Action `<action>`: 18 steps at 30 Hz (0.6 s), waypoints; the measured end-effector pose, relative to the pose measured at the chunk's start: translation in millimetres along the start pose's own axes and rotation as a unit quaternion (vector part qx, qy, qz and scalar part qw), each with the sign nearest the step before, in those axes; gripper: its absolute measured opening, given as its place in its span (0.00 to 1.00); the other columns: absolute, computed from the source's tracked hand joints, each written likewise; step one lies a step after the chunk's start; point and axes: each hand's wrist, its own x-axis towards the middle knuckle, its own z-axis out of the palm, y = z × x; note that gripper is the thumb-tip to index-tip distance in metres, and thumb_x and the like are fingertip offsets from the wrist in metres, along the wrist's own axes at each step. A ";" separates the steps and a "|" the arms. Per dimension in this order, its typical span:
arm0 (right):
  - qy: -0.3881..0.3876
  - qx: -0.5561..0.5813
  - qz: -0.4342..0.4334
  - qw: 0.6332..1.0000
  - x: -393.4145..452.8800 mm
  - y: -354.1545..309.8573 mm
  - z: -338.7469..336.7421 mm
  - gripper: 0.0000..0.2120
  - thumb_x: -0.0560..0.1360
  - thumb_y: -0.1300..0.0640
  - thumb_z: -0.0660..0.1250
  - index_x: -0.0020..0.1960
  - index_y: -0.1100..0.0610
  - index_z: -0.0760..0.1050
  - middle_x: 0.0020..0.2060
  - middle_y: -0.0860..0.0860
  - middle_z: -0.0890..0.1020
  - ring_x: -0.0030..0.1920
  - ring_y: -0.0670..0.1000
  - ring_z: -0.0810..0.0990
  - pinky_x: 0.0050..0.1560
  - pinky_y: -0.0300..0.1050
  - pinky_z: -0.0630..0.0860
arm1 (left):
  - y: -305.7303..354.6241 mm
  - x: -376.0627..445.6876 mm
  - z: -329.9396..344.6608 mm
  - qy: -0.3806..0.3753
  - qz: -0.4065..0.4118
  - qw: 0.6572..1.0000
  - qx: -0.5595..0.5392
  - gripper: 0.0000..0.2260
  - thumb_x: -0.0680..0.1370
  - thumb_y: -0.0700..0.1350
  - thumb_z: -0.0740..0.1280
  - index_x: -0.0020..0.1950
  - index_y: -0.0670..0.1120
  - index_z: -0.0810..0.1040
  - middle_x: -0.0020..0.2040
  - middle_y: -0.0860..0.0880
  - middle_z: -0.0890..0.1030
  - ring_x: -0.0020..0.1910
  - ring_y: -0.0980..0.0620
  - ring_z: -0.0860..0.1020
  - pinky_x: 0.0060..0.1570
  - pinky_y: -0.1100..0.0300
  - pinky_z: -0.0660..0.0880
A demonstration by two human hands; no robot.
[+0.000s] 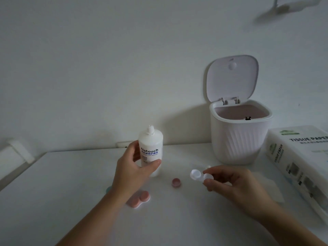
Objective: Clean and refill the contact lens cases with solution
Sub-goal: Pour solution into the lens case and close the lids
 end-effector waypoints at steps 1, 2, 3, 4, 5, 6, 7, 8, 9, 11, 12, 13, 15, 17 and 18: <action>0.000 -0.006 0.002 1.000 -0.9 -1.4 1.0 0.12 0.65 0.41 0.74 0.45 0.44 0.86 0.37 0.48 0.86 0.38 0.43 0.82 0.45 0.39 0.76 | 3.6 -6.2 -4.6 -0.011 0.023 0.999 0.019 0.28 0.62 0.59 0.78 0.60 0.65 0.75 0.54 0.67 0.82 0.52 0.65 0.82 0.50 0.67 0.78; 0.000 -0.013 0.002 1.000 -1.7 -2.9 2.3 0.13 0.64 0.39 0.74 0.46 0.44 0.86 0.38 0.46 0.87 0.40 0.43 0.83 0.46 0.40 0.77 | 8.2 -12.8 -8.2 -0.020 0.039 0.998 0.035 0.28 0.62 0.60 0.78 0.61 0.67 0.74 0.55 0.68 0.82 0.50 0.63 0.83 0.48 0.64 0.80; 0.000 -0.019 0.003 1.000 -2.9 -4.5 3.4 0.14 0.64 0.38 0.74 0.46 0.43 0.85 0.39 0.45 0.87 0.41 0.44 0.84 0.47 0.41 0.78 | 12.3 -18.7 -10.6 -0.026 0.048 0.997 0.049 0.29 0.62 0.60 0.78 0.62 0.67 0.74 0.55 0.68 0.82 0.46 0.60 0.84 0.42 0.56 0.81; 0.003 -0.022 0.003 1.000 -4.2 -5.4 4.1 0.14 0.64 0.38 0.74 0.47 0.41 0.85 0.41 0.44 0.87 0.42 0.44 0.85 0.47 0.39 0.78 | 15.8 -23.3 -11.7 -0.033 0.051 0.997 0.057 0.30 0.62 0.59 0.78 0.62 0.67 0.74 0.54 0.66 0.82 0.41 0.56 0.85 0.35 0.51 0.80; 0.007 -0.025 0.002 1.000 -4.7 -5.6 4.1 0.14 0.64 0.38 0.74 0.47 0.39 0.85 0.41 0.42 0.88 0.43 0.43 0.86 0.47 0.36 0.77 | 18.4 -26.1 -12.2 -0.037 0.048 0.997 0.054 0.31 0.62 0.58 0.78 0.63 0.67 0.74 0.53 0.65 0.82 0.34 0.50 0.85 0.27 0.50 0.79; 0.011 -0.026 0.003 1.000 -5.0 -5.9 4.1 0.14 0.63 0.38 0.74 0.48 0.39 0.85 0.42 0.40 0.88 0.44 0.41 0.86 0.46 0.33 0.77 | 19.8 -27.8 -12.1 -0.043 0.050 0.997 0.046 0.31 0.61 0.57 0.78 0.63 0.67 0.75 0.53 0.64 0.82 0.29 0.46 0.83 0.20 0.51 0.76; 0.013 -0.025 0.006 1.000 -5.0 -5.5 3.8 0.15 0.63 0.39 0.74 0.48 0.40 0.86 0.42 0.40 0.88 0.44 0.40 0.86 0.47 0.31 0.78 | 21.5 -28.9 -12.3 -0.047 0.065 0.996 0.048 0.31 0.61 0.57 0.78 0.63 0.68 0.75 0.54 0.63 0.82 0.27 0.46 0.82 0.16 0.52 0.74; 0.014 -0.019 0.010 1.000 -5.4 -5.1 3.9 0.17 0.63 0.39 0.74 0.49 0.42 0.86 0.42 0.40 0.88 0.46 0.41 0.86 0.50 0.33 0.79 | 23.0 -28.9 -12.6 -0.046 0.089 0.994 0.054 0.30 0.61 0.58 0.78 0.62 0.69 0.75 0.54 0.64 0.81 0.31 0.46 0.82 0.16 0.50 0.75; 0.017 -0.012 0.011 1.000 -5.8 -4.5 4.2 0.18 0.63 0.39 0.74 0.50 0.43 0.86 0.42 0.41 0.88 0.47 0.42 0.87 0.52 0.36 0.80 | 24.8 -27.5 -13.6 -0.047 0.109 0.991 0.063 0.29 0.61 0.59 0.77 0.61 0.70 0.75 0.54 0.64 0.81 0.37 0.49 0.83 0.22 0.47 0.78; 0.022 -0.010 0.007 1.000 -6.7 -3.4 5.0 0.19 0.62 0.39 0.74 0.50 0.45 0.85 0.41 0.43 0.88 0.47 0.45 0.87 0.53 0.41 0.80 | 26.9 -26.4 -14.4 -0.050 0.128 0.988 0.072 0.27 0.61 0.60 0.76 0.59 0.71 0.74 0.54 0.65 0.81 0.46 0.53 0.82 0.29 0.45 0.80; 0.023 -0.015 0.002 1.000 -6.9 -3.3 5.7 0.18 0.62 0.39 0.74 0.50 0.45 0.86 0.41 0.43 0.88 0.46 0.45 0.87 0.53 0.41 0.80 | 26.2 -26.4 -14.5 -0.052 0.137 0.986 0.074 0.27 0.61 0.60 0.76 0.58 0.71 0.74 0.55 0.64 0.81 0.46 0.54 0.82 0.28 0.48 0.80; 0.023 -0.021 -0.004 0.999 -7.7 -3.2 6.9 0.18 0.63 0.40 0.74 0.50 0.44 0.86 0.41 0.43 0.88 0.46 0.46 0.87 0.52 0.42 0.81 | 25.8 -27.0 -14.3 -0.054 0.149 0.985 0.071 0.26 0.62 0.58 0.76 0.58 0.71 0.74 0.55 0.63 0.81 0.47 0.55 0.81 0.26 0.54 0.79; 0.021 -0.032 -0.014 0.999 -9.2 -3.4 8.7 0.17 0.63 0.39 0.74 0.50 0.42 0.86 0.41 0.44 0.88 0.45 0.46 0.87 0.51 0.43 0.81 | 21.7 -27.1 -14.0 -0.060 0.174 0.981 0.055 0.27 0.63 0.51 0.79 0.58 0.67 0.75 0.55 0.60 0.80 0.47 0.59 0.81 0.18 0.64 0.72; 0.020 -0.042 -0.024 0.999 -10.4 -3.9 10.0 0.17 0.63 0.39 0.73 0.52 0.38 0.84 0.41 0.44 0.88 0.45 0.46 0.87 0.50 0.40 0.81 | 16.4 -25.3 -13.5 -0.072 0.191 0.978 0.051 0.29 0.63 0.43 0.82 0.59 0.62 0.76 0.54 0.60 0.79 0.45 0.64 0.80 0.24 0.69 0.72; 0.022 -0.050 -0.028 0.998 -11.1 -4.0 10.6 0.17 0.63 0.40 0.73 0.52 0.37 0.83 0.40 0.43 0.88 0.44 0.46 0.87 0.49 0.37 0.80 | 14.9 -24.3 -13.3 -0.069 0.212 0.971 0.080 0.29 0.63 0.42 0.82 0.60 0.59 0.77 0.55 0.61 0.79 0.49 0.66 0.78 0.33 0.72 0.74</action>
